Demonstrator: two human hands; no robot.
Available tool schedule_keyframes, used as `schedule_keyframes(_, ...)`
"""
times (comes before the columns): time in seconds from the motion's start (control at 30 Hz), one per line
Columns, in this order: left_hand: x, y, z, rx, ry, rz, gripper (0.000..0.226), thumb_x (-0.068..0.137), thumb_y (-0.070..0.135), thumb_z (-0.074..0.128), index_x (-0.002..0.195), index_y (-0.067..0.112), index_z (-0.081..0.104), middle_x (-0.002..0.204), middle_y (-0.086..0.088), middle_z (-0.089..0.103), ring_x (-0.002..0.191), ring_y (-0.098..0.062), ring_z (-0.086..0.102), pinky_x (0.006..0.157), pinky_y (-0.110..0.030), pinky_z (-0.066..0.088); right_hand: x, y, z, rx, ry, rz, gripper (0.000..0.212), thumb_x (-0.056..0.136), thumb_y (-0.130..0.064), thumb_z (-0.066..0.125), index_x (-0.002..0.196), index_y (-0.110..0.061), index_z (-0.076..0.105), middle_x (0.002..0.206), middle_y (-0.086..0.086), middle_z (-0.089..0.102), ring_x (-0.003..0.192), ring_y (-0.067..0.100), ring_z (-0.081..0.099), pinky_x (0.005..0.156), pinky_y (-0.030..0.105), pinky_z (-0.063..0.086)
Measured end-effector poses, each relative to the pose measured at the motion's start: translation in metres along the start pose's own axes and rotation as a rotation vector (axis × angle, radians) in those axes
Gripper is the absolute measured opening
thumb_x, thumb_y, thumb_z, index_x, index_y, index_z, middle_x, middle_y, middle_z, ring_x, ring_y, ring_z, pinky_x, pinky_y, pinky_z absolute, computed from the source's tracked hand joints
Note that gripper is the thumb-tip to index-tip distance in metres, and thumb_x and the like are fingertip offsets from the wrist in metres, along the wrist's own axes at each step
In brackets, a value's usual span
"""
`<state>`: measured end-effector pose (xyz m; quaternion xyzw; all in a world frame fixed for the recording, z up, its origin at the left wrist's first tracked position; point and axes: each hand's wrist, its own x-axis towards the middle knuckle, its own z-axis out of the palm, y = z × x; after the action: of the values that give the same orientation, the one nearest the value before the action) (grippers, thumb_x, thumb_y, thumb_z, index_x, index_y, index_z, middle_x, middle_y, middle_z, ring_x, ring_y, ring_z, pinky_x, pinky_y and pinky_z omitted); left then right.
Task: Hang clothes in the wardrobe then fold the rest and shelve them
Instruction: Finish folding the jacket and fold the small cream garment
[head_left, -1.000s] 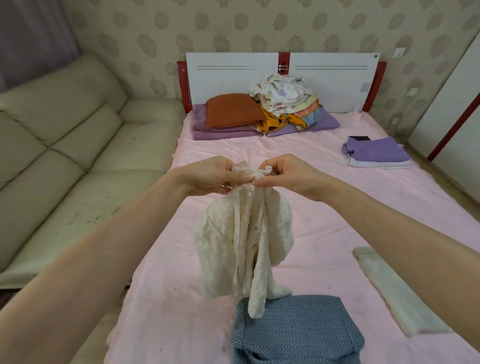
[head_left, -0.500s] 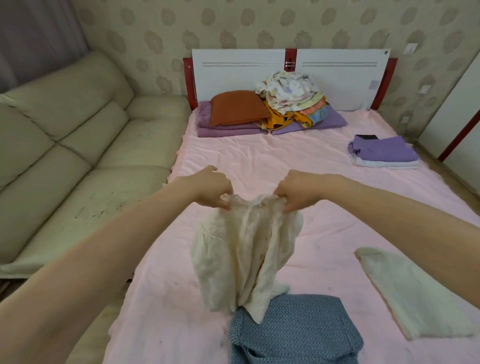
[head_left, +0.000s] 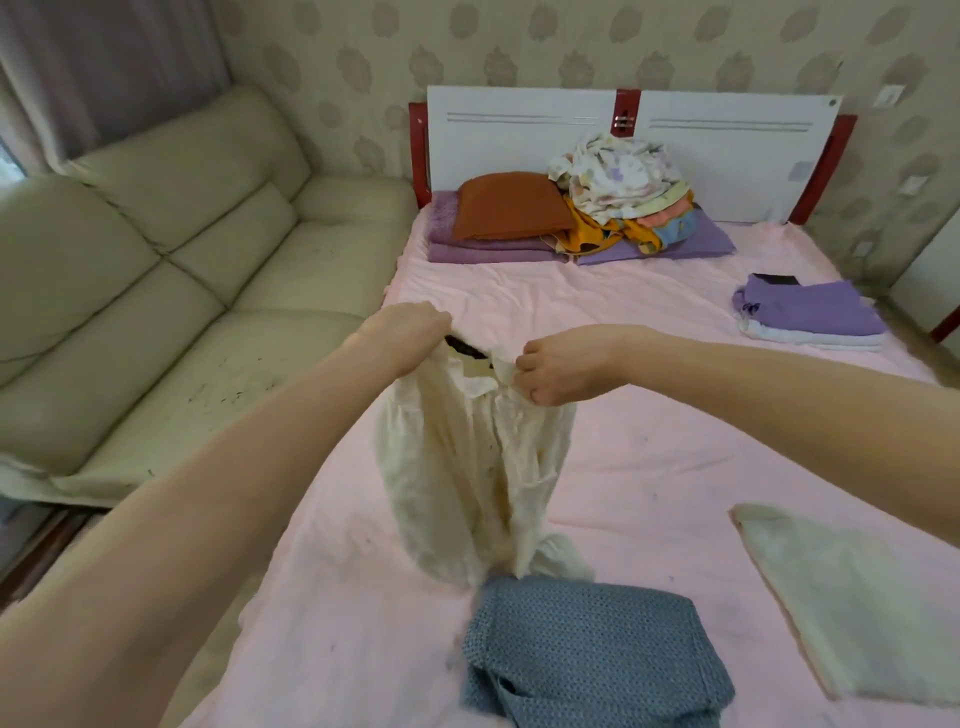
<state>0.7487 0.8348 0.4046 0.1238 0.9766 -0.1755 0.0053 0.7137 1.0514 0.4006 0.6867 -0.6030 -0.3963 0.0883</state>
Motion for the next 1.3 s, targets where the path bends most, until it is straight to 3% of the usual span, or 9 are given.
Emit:
schedule_keyframes(0.2, -0.035, -0.062, 0.008, -0.282, 0.033, -0.28, 0.025, 0.09, 0.01, 0.056, 0.113, -0.001, 0.056, 0.117, -0.02, 0.058, 0.109, -0.035, 0.056, 0.084, -0.04, 0.046, 0.036, 0.006, -0.048, 0.575, 0.348, 0.747, 0.035, 0.079, 0.016, 0.044, 0.107, -0.001, 0.057, 0.107, 0.02, 0.053, 0.083, 0.036, 0.055, 0.066, 0.039, 0.041)
schedule_keyframes(0.3, -0.057, -0.096, 0.012, -0.411, 0.07, -0.255, 0.027, 0.093, 0.023, 0.056, 0.098, -0.003, 0.06, 0.106, -0.02, 0.061, 0.099, -0.036, 0.057, 0.073, -0.04, 0.043, 0.069, 0.003, -0.069, 0.851, 0.313, 1.118, 0.042, 0.078, 0.014, 0.045, 0.116, -0.002, 0.043, 0.118, 0.016, 0.039, 0.082, 0.033, 0.049, 0.064, 0.04, 0.041)
schedule_keyframes(0.43, -0.078, -0.118, 0.008, -0.821, 0.285, -0.269, 0.026, 0.094, 0.018, 0.054, 0.104, -0.006, 0.056, 0.089, -0.014, 0.061, 0.069, -0.026, 0.048, 0.057, -0.024, 0.023, 0.1, -0.001, -0.095, 1.0, 0.091, 1.424, 0.007, 0.088, -0.002, 0.051, 0.082, -0.001, 0.055, 0.092, 0.017, 0.058, 0.098, 0.036, 0.057, 0.065, 0.034, 0.037)
schedule_keyframes(0.57, -0.093, -0.139, 0.012, -0.995, 0.24, -0.211, 0.059, 0.078, 0.045, 0.073, 0.108, -0.004, 0.059, 0.113, -0.015, 0.063, 0.066, -0.013, 0.054, 0.047, -0.019, 0.029, 0.1, -0.028, -0.119, 1.389, 0.41, 1.67, 0.01, 0.086, -0.014, 0.064, 0.085, -0.006, 0.059, 0.092, 0.013, 0.059, 0.087, 0.026, 0.056, 0.066, 0.032, 0.038)
schedule_keyframes(0.67, -0.107, -0.151, 0.015, -1.06, 0.142, -0.048, 0.094, 0.074, 0.049, 0.077, 0.13, -0.017, 0.041, 0.079, 0.01, 0.059, 0.057, 0.008, 0.051, 0.048, -0.006, 0.038, 0.095, -0.048, -0.145, 1.681, 0.712, 1.664, 0.007, 0.082, -0.013, 0.071, 0.088, -0.015, 0.067, 0.09, 0.003, 0.067, 0.081, 0.016, 0.063, 0.061, 0.024, 0.048)
schedule_keyframes(0.77, -0.129, -0.158, 0.008, -1.005, -0.018, 0.083, 0.038, 0.084, 0.034, 0.073, 0.118, 0.022, 0.06, 0.094, 0.019, 0.059, 0.076, 0.008, 0.054, 0.067, -0.001, 0.039, 0.087, -0.053, -0.155, 1.793, 0.555, 1.514, 0.034, 0.076, -0.02, 0.079, 0.106, -0.01, 0.067, 0.103, 0.005, 0.069, 0.092, 0.017, 0.066, 0.076, 0.031, 0.056)
schedule_keyframes(0.9, -0.144, -0.171, 0.011, -0.79, -0.125, 0.004, 0.031, 0.085, 0.035, 0.071, 0.091, 0.005, 0.066, 0.099, -0.01, 0.067, 0.088, -0.025, 0.059, 0.075, -0.033, 0.043, 0.073, -0.062, -0.162, 2.076, 0.369, 1.308, 0.029, 0.088, -0.008, 0.065, 0.116, -0.001, 0.061, 0.114, 0.013, 0.066, 0.1, 0.022, 0.065, 0.084, 0.032, 0.054)
schedule_keyframes(1.13, -0.162, -0.14, 0.02, -0.415, -0.057, -0.18, 0.02, 0.096, 0.022, 0.055, 0.105, 0.005, 0.06, 0.096, -0.004, 0.058, 0.095, -0.029, 0.059, 0.081, -0.037, 0.049, 0.074, -0.078, -0.168, 1.661, 0.455, 1.378, 0.026, 0.093, -0.026, 0.063, 0.087, -0.001, 0.068, 0.075, 0.008, 0.055, 0.069, 0.015, 0.05, 0.061, 0.02, 0.038)
schedule_keyframes(1.3, -0.172, -0.126, 0.027, -0.95, -0.001, -0.248, 0.012, 0.089, -0.003, 0.056, 0.085, 0.007, 0.056, 0.085, -0.011, 0.055, 0.073, -0.024, 0.062, 0.055, -0.024, 0.055, 0.077, -0.09, -0.151, 1.218, 0.595, 1.511, 0.03, 0.097, -0.02, 0.053, 0.071, -0.008, 0.043, 0.064, 0.007, 0.041, 0.063, 0.02, 0.04, 0.056, 0.03, 0.025)
